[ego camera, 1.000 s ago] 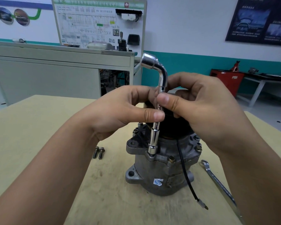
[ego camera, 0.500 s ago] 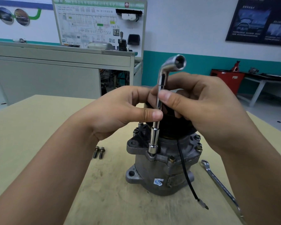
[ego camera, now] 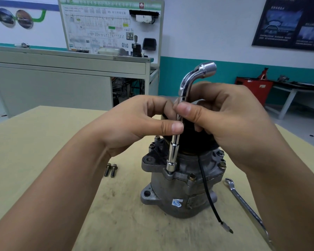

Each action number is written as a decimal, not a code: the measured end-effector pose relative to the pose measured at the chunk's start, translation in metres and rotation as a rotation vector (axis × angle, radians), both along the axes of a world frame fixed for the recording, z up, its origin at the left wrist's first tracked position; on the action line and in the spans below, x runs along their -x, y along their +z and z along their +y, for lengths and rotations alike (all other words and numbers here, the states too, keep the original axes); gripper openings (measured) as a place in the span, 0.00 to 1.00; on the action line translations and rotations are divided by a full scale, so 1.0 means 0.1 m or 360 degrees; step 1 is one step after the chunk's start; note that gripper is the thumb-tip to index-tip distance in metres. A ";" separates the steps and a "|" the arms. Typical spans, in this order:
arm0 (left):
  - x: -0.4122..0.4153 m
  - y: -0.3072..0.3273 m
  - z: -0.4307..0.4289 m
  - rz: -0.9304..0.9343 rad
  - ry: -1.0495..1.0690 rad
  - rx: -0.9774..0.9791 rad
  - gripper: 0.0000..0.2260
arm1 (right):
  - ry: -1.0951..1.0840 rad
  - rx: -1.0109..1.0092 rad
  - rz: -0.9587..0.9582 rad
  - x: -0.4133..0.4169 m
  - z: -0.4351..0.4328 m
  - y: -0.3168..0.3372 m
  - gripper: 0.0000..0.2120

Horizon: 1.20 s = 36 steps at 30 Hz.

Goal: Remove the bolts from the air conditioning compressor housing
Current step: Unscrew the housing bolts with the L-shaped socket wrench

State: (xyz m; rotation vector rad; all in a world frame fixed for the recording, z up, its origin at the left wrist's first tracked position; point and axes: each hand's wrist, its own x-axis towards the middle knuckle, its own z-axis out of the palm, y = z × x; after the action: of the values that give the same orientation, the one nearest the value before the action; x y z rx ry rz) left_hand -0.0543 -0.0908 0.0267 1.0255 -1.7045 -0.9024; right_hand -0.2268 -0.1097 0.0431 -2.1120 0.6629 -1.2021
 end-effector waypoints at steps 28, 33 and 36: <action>-0.02 0.00 0.01 -0.0029 -0.0097 0.0009 0.14 | -0.0045 0.0051 0.0025 -0.01 0.01 0.02 0.03; -0.04 -0.01 0.00 -0.0070 -0.0095 0.0016 0.14 | 0.0014 0.0038 0.0012 0.00 0.01 0.03 0.04; -0.04 -0.02 -0.02 -0.0099 -0.0095 0.0041 0.13 | 0.0039 0.0055 0.0039 0.01 0.01 0.02 0.05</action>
State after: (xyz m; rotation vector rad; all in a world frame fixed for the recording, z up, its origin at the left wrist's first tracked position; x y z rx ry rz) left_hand -0.0499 -0.0924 0.0245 0.9997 -1.8025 -0.8923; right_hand -0.2274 -0.1088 0.0456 -2.1603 0.6294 -1.1843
